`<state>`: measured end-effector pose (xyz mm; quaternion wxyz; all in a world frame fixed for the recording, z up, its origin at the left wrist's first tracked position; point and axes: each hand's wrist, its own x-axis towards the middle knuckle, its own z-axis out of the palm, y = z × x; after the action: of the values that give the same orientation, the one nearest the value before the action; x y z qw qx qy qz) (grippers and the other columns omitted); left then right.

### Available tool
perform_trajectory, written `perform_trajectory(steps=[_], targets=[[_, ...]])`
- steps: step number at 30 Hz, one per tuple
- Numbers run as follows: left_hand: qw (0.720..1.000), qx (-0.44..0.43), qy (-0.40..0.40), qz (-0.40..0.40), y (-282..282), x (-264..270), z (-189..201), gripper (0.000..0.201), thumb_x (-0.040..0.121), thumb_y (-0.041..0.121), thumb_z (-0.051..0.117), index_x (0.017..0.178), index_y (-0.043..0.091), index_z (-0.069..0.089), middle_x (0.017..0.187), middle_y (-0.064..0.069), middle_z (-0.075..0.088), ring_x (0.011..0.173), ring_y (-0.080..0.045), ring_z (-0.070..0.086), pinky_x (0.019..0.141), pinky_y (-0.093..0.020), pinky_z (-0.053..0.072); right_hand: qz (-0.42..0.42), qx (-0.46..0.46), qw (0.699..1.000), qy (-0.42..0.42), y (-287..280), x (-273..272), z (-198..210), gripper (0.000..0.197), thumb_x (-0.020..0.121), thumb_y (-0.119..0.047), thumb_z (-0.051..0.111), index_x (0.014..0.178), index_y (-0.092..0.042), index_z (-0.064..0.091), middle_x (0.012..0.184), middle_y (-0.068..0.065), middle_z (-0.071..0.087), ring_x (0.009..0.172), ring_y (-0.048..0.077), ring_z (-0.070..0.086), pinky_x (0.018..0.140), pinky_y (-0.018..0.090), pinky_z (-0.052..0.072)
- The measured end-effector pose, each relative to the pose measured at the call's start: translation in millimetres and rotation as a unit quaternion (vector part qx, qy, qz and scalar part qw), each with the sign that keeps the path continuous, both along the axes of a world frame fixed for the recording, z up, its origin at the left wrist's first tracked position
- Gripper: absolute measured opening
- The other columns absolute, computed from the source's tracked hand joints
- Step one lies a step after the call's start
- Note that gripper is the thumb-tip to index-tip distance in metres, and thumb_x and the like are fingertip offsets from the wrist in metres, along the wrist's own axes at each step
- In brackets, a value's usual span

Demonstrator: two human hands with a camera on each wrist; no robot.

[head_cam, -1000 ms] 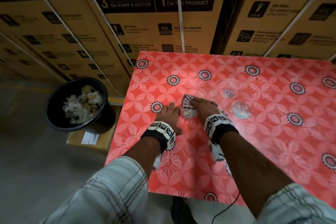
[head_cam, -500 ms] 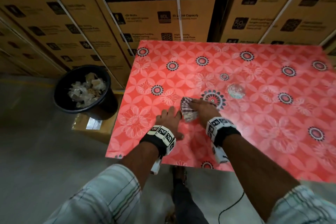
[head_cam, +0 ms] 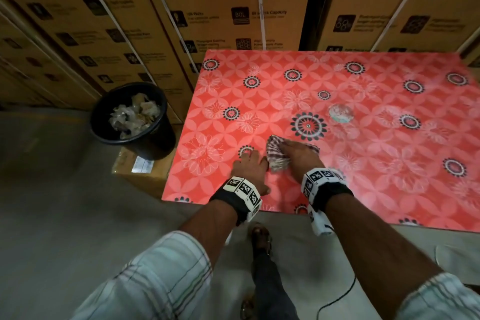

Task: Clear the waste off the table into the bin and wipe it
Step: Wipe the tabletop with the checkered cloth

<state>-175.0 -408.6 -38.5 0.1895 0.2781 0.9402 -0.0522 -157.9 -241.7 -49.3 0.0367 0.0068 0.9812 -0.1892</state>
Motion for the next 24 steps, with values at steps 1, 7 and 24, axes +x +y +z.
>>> perform_trajectory(steps=[1, 7, 24], targets=[[1.000, 0.000, -0.004, -0.001, -1, 8, -3, 0.085, 0.079, 0.056, 0.068, 0.146, 0.019, 0.033, 0.157, -0.013, 0.017, 0.138, -0.038, 0.023, 0.107, -0.051, 0.034, 0.008, -0.006, 1.000, -0.006, -5, 10, 1, 0.058, 0.082, 0.002, 0.056, 0.136, -0.016, 0.050, 0.144, 0.011, 0.045, 0.132, 0.029, 0.042, 0.113, 0.036, 0.029], [0.999, 0.032, -0.009, 0.035, -12, 37, -7, 0.072, 0.094, 0.033, 0.053, 0.154, 0.020, 0.016, 0.162, -0.012, 0.006, 0.144, -0.040, 0.013, 0.113, -0.052, 0.026, 0.046, -0.037, 0.998, -0.002, -24, 94, 1, 0.054, 0.065, 0.001, 0.062, 0.119, -0.005, 0.064, 0.124, 0.022, 0.061, 0.112, 0.040, 0.058, 0.101, 0.048, 0.042], [0.994, 0.071, -0.021, 0.081, -20, 77, -30, 0.079, 0.094, 0.034, 0.054, 0.155, 0.030, 0.004, 0.162, -0.013, -0.009, 0.148, -0.040, -0.006, 0.119, -0.055, 0.004, 0.015, -0.036, 0.999, -0.031, -36, 135, 8, 0.065, 0.073, 0.012, 0.056, 0.133, -0.014, 0.053, 0.143, 0.009, 0.046, 0.134, 0.026, 0.039, 0.114, 0.034, 0.029]])
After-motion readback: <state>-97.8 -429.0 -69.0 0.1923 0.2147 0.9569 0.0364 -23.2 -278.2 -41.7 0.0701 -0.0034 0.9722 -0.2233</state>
